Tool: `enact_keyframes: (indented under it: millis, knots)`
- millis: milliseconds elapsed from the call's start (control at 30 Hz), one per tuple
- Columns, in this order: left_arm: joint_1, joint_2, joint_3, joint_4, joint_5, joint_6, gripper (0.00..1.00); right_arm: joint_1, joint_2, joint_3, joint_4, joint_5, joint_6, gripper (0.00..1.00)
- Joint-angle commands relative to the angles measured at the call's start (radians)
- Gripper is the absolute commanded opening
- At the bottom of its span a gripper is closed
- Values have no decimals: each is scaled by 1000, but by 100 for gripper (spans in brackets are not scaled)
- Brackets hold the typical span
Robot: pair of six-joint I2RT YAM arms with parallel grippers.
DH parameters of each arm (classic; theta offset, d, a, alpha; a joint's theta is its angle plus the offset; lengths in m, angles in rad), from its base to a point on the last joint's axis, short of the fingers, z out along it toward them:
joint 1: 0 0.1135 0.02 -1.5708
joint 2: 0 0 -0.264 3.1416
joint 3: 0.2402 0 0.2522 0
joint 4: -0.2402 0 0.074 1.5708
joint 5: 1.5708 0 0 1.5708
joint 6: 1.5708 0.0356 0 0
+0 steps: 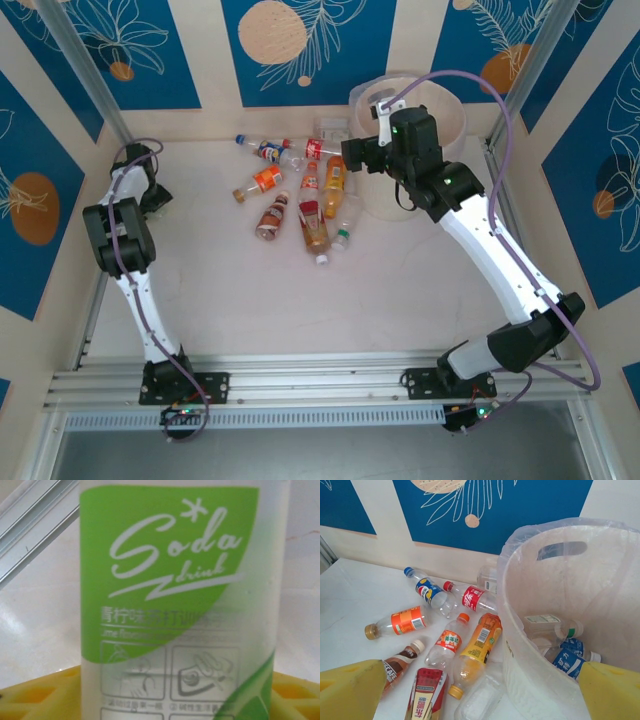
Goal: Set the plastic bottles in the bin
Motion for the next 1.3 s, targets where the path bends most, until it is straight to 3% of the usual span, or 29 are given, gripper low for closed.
enact_keyframes:
  millis: [0,200,500,833,1000,1267]
  knots:
    - [9,17,6,-16,21,1,64,10,-34,-10,34,22,-8,99]
    - [-6,4,-9,8,61,11,53,10,-45,-30,48,29,-2,99]
    - [-78,-101,-63,65,90,25,48,10,-78,-67,62,29,14,99]
    - [-236,-305,-169,159,88,52,48,1,-91,-72,26,-12,74,99]
    - [-338,-415,-224,210,102,100,47,-21,-91,-57,-3,-98,147,99]
    - [-505,-573,-316,332,228,186,47,-74,-66,-45,-4,-336,255,99]
